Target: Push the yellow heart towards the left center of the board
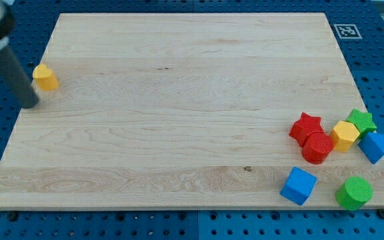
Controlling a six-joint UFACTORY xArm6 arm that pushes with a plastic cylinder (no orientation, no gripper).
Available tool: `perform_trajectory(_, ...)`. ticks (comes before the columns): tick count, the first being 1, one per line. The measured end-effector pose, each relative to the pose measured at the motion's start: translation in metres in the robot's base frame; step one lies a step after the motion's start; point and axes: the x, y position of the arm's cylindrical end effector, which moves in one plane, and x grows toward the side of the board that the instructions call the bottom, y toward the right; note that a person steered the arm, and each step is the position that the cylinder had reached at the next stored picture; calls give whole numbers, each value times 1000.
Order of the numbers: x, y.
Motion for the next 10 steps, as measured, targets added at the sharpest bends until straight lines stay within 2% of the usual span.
perform_trajectory(1,-11,0)
perform_trajectory(2,-40,2)
perform_trajectory(5,-63,2)
perform_trajectory(7,-64,9)
perform_trajectory(8,-100,10)
perform_trajectory(9,-117,57)
perform_trajectory(10,-100,133)
